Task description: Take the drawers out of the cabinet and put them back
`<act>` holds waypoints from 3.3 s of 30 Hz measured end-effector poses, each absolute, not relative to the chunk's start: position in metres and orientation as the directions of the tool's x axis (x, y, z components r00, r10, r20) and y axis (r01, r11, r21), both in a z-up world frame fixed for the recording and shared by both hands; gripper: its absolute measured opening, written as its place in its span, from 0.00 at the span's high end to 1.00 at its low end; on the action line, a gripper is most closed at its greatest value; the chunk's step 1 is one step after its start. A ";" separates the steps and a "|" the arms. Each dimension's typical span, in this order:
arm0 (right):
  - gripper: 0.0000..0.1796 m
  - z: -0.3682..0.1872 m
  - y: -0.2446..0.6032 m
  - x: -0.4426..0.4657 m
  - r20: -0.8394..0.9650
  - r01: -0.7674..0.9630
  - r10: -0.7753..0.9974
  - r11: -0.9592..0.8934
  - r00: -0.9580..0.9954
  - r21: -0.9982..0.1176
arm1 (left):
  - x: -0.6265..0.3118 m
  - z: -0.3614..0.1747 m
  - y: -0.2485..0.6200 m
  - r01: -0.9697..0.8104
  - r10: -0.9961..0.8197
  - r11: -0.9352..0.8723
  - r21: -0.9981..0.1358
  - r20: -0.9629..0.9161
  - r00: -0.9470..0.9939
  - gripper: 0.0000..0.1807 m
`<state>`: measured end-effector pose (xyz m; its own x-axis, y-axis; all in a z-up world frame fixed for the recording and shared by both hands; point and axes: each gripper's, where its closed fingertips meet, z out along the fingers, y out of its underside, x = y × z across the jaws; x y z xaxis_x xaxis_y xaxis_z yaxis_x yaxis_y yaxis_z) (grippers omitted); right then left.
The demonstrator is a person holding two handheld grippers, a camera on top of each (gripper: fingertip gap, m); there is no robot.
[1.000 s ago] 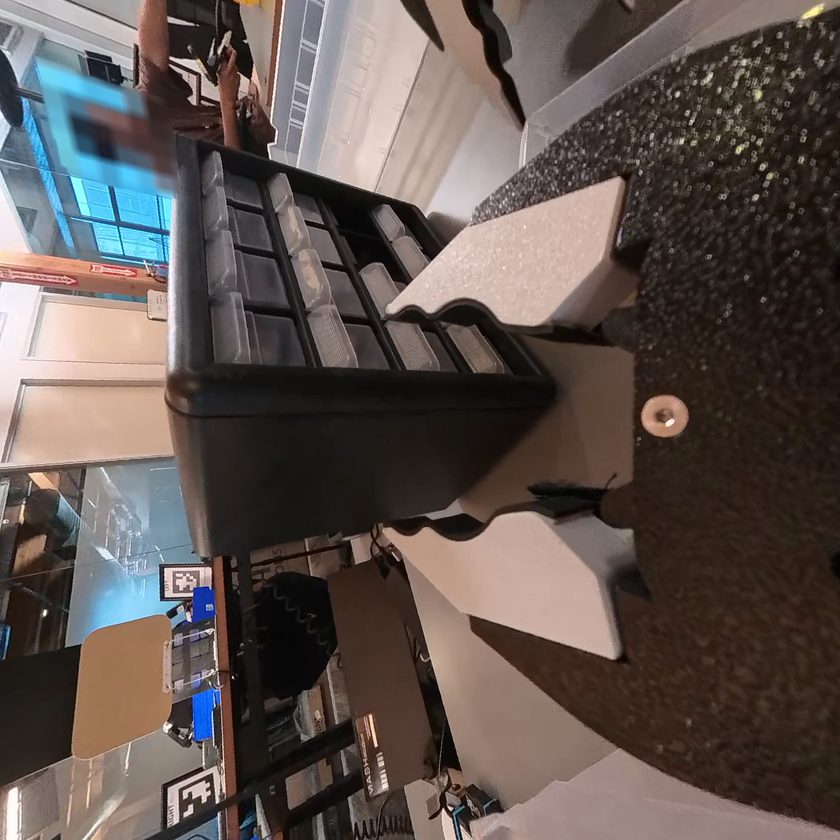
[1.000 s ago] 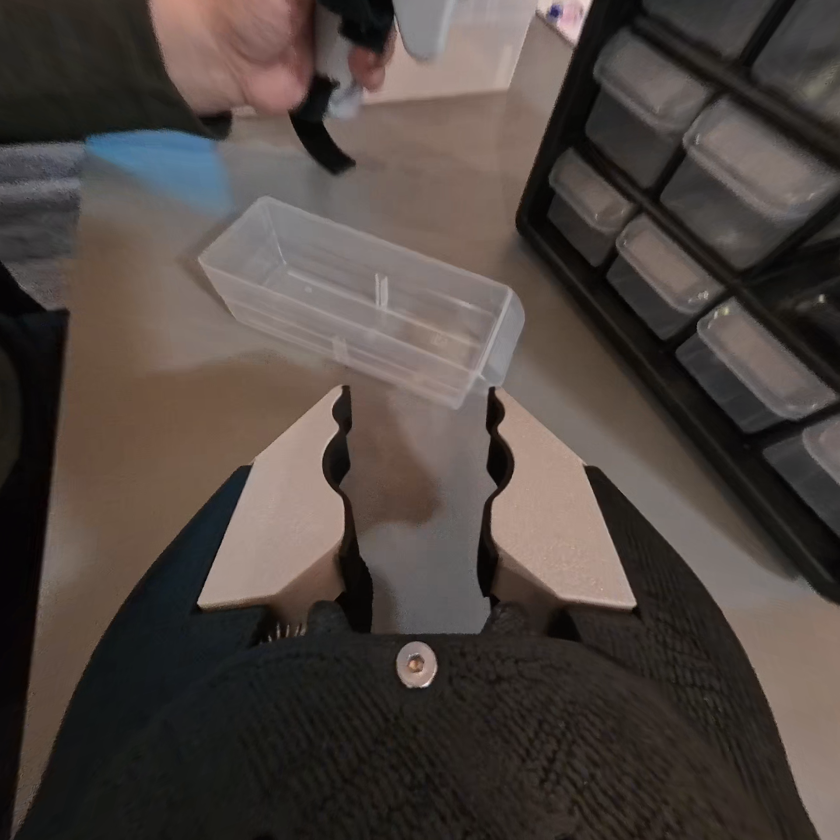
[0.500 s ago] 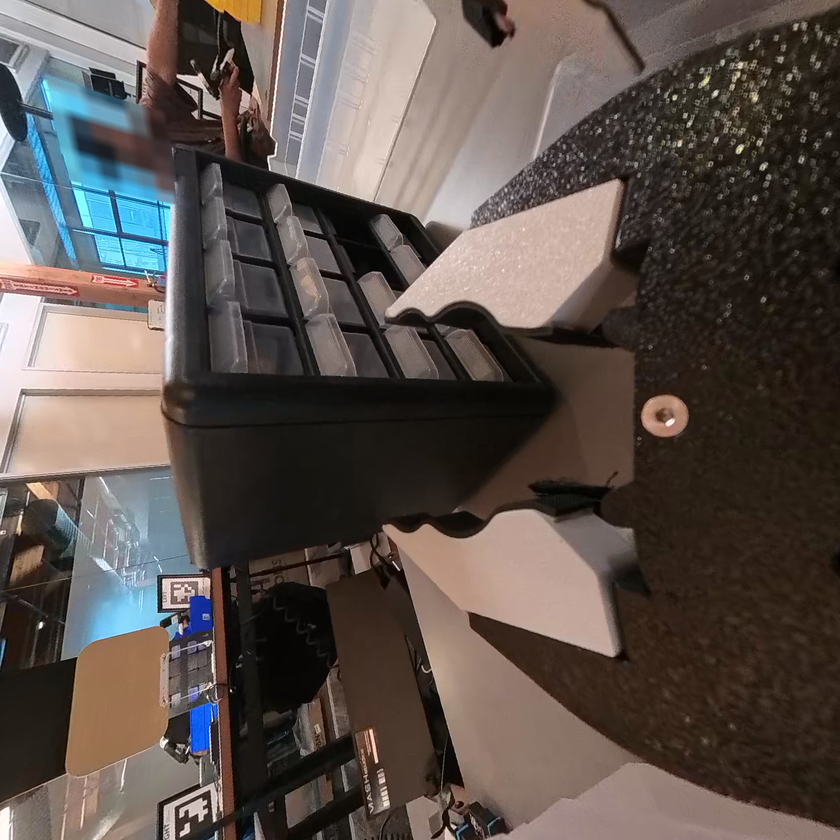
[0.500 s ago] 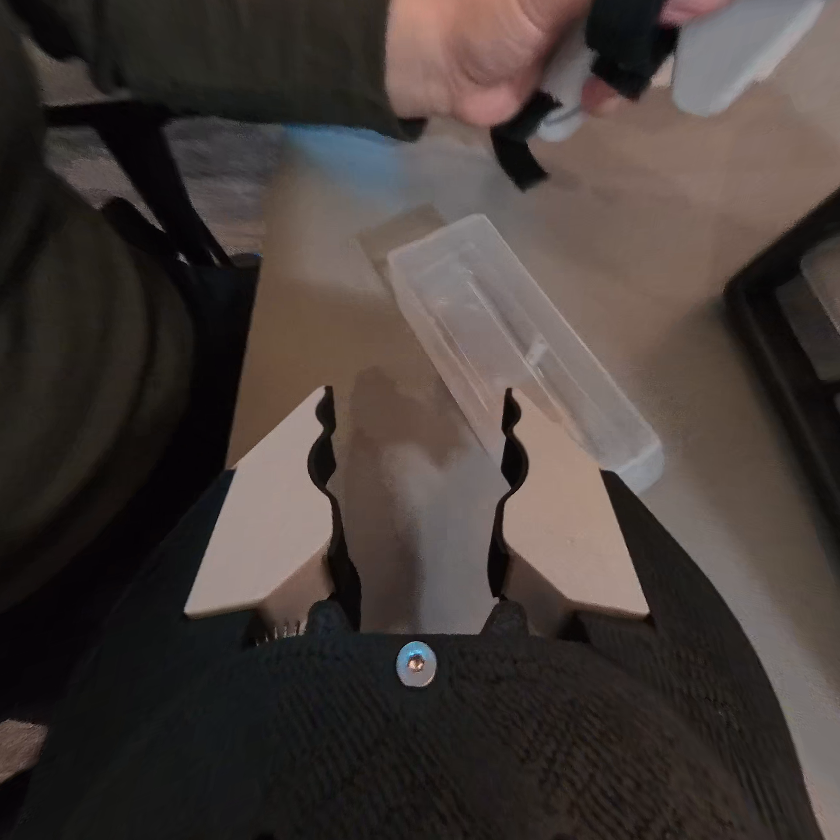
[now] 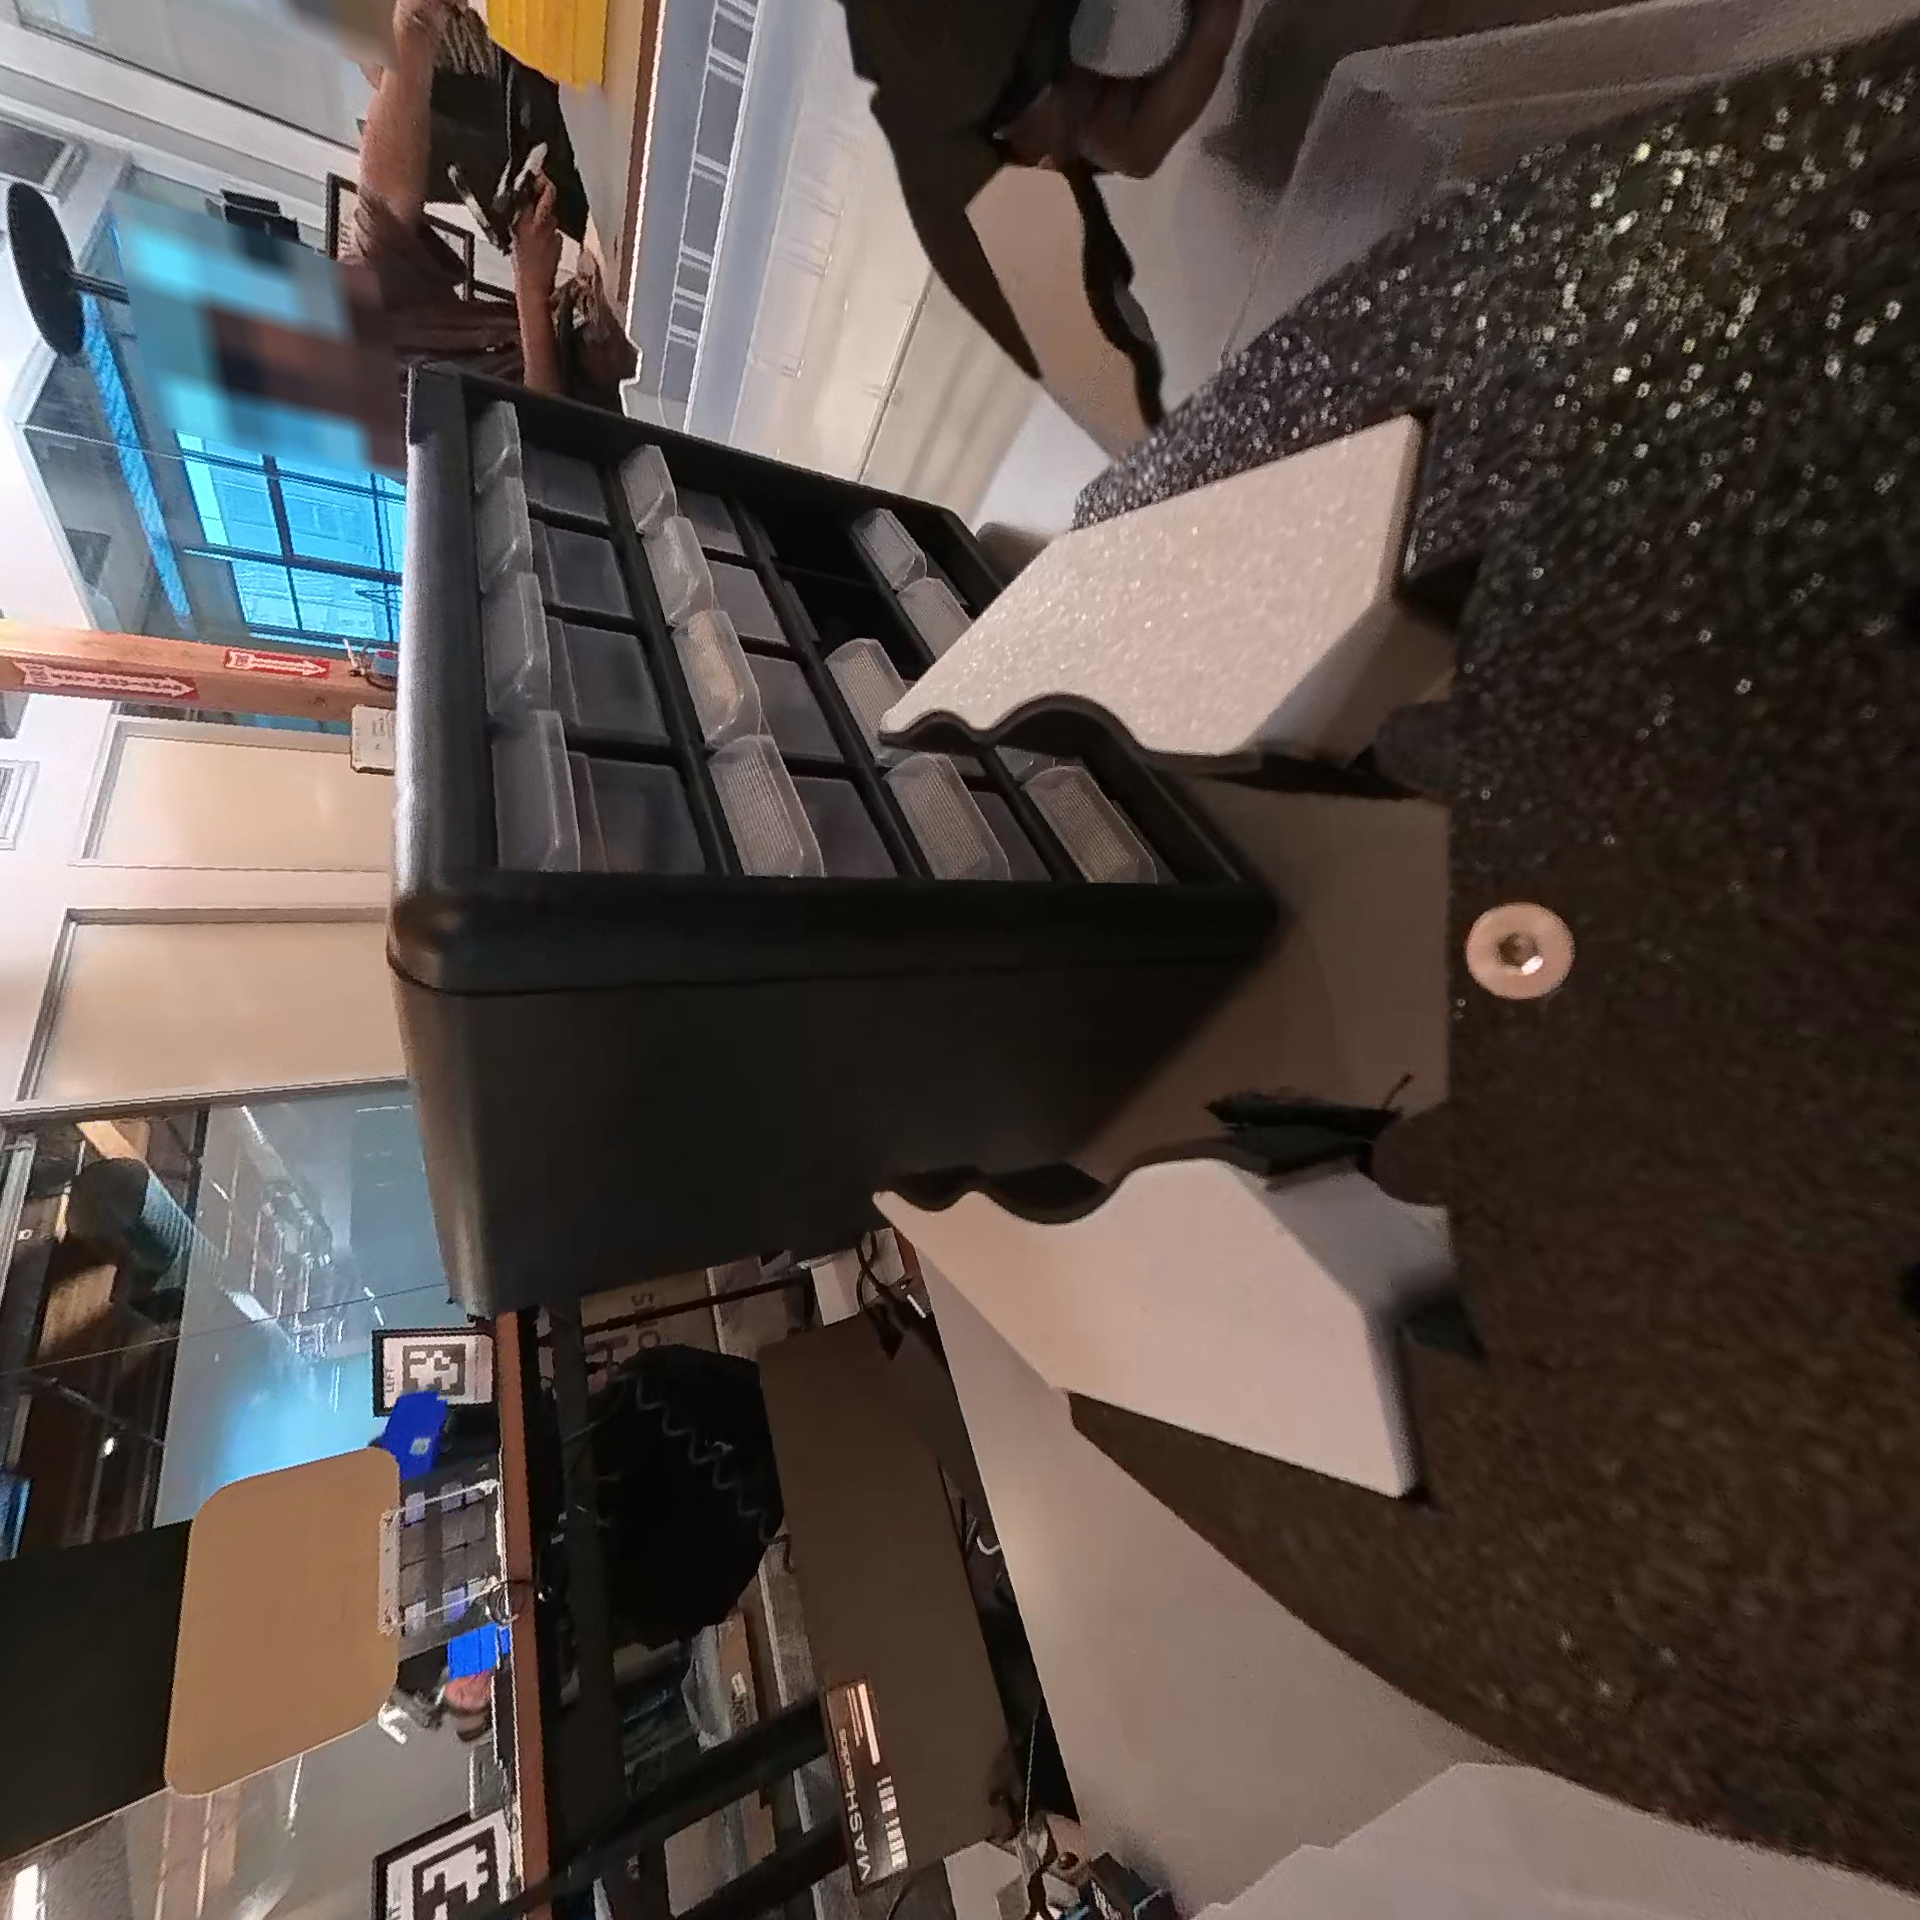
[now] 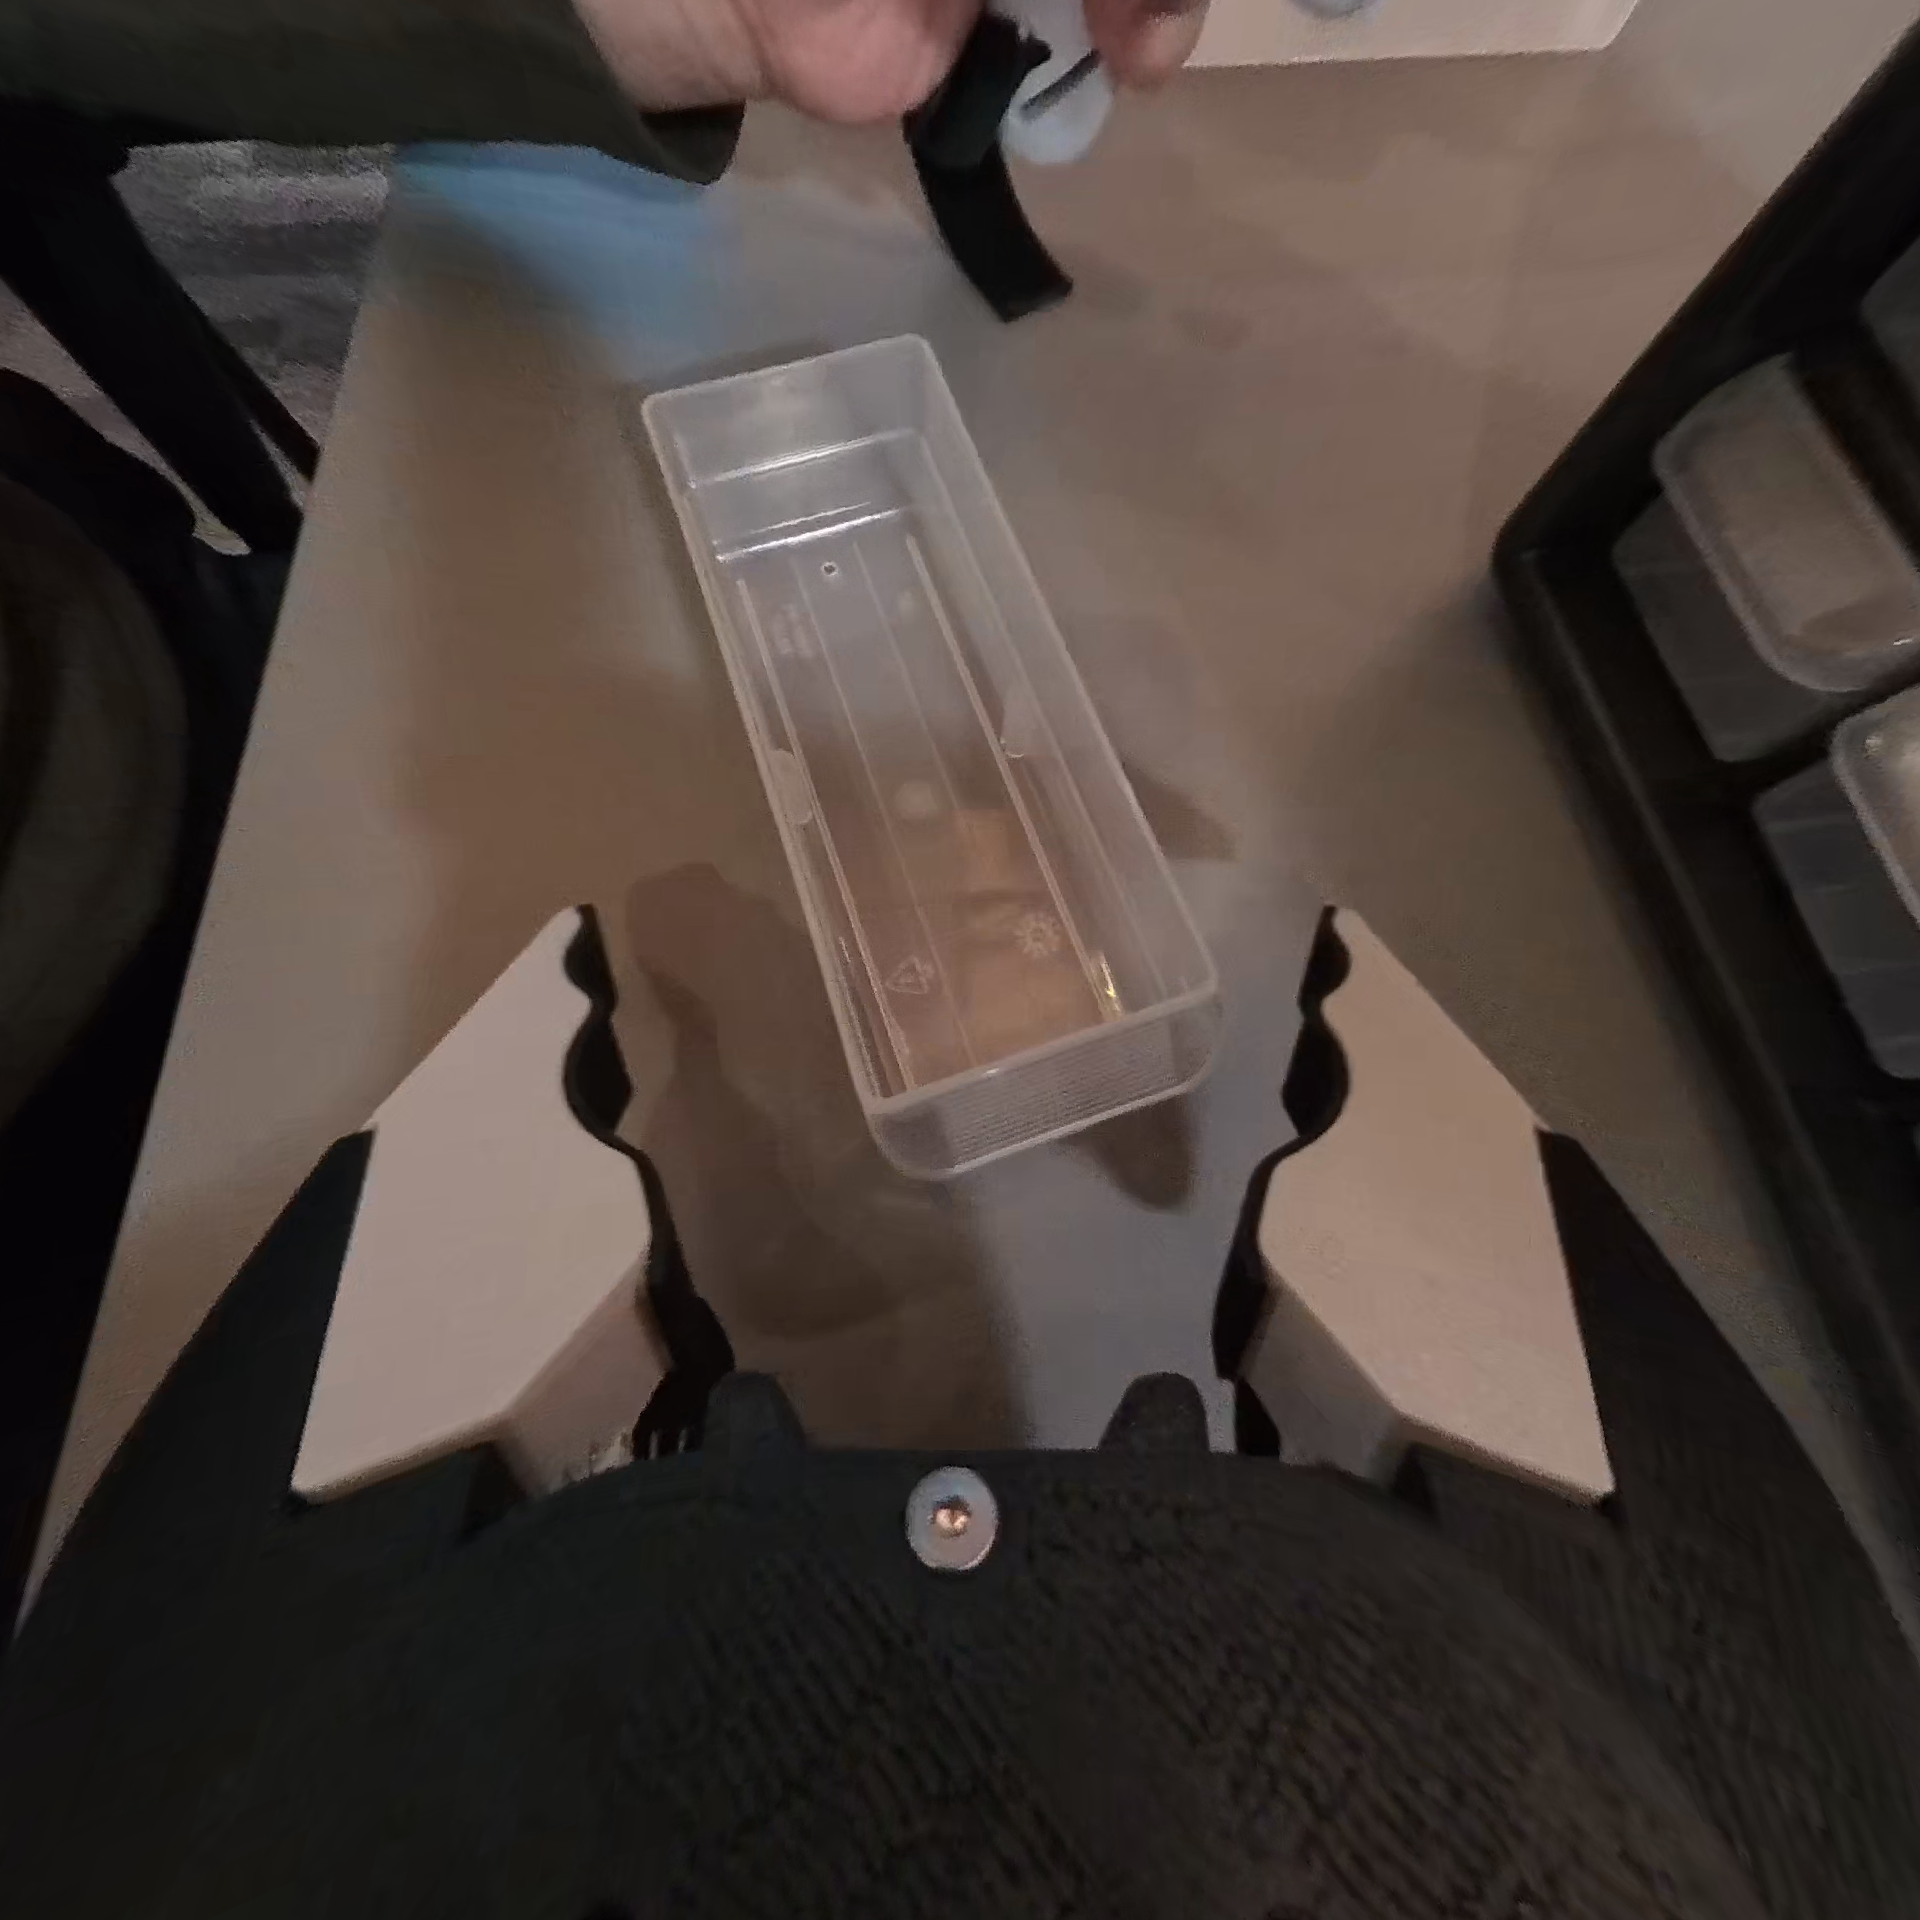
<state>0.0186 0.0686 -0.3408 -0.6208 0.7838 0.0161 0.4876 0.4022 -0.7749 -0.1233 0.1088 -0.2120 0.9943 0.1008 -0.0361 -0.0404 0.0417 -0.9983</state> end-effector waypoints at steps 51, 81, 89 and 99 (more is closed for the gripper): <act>0.62 -0.287 0.196 0.073 -0.011 0.424 0.808 -0.320 0.589 -0.847 | -0.089 -0.278 0.136 -0.037 -0.082 -0.254 -0.967 -0.016 0.996 0.45; 0.63 -0.277 0.199 0.085 -0.187 0.459 0.768 -0.539 0.613 -0.706 | -0.068 -0.277 0.130 -0.035 -0.135 -0.230 -0.972 -0.004 0.991 0.53; 0.62 -0.265 0.204 0.083 -0.125 0.489 0.768 -0.514 0.628 -0.705 | -0.069 -0.277 0.131 -0.039 -0.130 -0.230 -0.972 -0.009 0.992 0.53; 0.63 -0.255 0.217 0.066 -0.132 0.383 0.757 -0.463 0.640 -0.799 | -0.068 -0.279 0.131 -0.062 -0.133 -0.230 -0.971 -0.032 0.991 0.53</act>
<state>0.0656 0.2172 -0.2553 0.6399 0.7570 -0.1319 0.3829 -0.4629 -0.7994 -0.0682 0.1307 -0.2785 0.9906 -0.1332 -0.0321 -0.0624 -0.2302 -0.9711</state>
